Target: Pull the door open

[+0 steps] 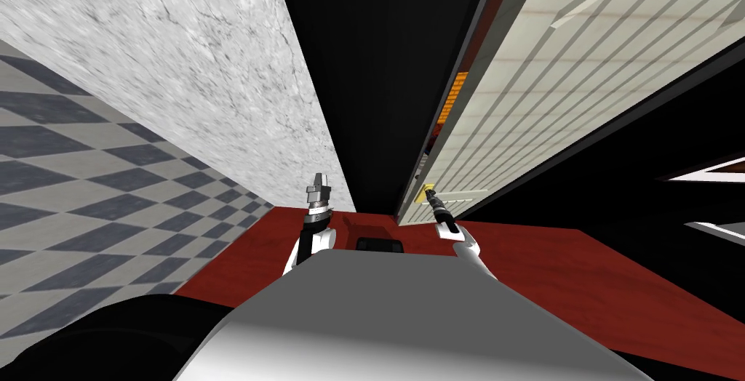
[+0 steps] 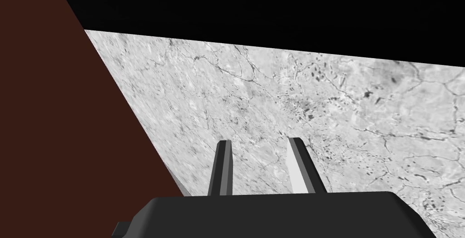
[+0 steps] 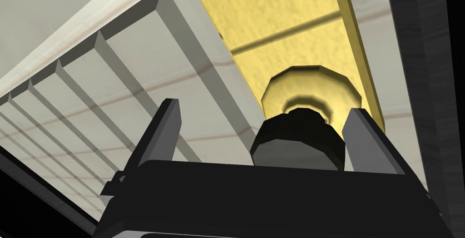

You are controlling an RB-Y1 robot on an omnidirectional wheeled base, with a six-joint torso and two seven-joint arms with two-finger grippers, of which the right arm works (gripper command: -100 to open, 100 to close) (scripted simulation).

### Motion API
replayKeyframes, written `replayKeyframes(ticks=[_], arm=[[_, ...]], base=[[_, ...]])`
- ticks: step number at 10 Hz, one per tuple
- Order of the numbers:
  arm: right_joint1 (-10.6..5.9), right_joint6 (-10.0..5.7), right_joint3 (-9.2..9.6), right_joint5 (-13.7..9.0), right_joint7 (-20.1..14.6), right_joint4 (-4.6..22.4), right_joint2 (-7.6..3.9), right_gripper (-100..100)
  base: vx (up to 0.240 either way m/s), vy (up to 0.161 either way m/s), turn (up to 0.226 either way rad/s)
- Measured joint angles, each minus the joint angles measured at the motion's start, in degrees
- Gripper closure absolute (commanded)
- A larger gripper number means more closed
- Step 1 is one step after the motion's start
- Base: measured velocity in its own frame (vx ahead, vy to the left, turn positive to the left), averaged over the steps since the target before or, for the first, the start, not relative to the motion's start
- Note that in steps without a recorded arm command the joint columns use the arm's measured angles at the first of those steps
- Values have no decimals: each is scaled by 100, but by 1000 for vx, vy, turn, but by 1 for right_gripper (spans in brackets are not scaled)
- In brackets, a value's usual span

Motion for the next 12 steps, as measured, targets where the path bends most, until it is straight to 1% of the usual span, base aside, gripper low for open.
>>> replayKeyframes(ticks=[1, 2, 3, 4, 5, 7, 10, 11, 12], arm=[[79, 35, -4, -48, 15, -110, 38, 100], [37, 13, -14, -57, 41, -44, 63, 100], [-13, -19, -2, -65, 33, 45, 35, 100], [16, 36, 19, -72, 1, -23, 5, 100], [75, 52, 24, -77, -19, -93, -3, 100], [82, 41, 27, -78, -25, -89, -6, 100], [64, -17, 103, -71, -308, -110, 71, 100], [82, 1, 109, -72, -416, -154, 95, 100], [80, -3, 108, -80, -551, -131, 95, 100]], base=[[-5, -9, 5], [-6, 0, -11], [8, 11, -13], [7, 3, -6], [13, -4, 2], [-7, 5, 65], [-23, -3, 55], [-25, -30, 59], [-24, -27, 68]])
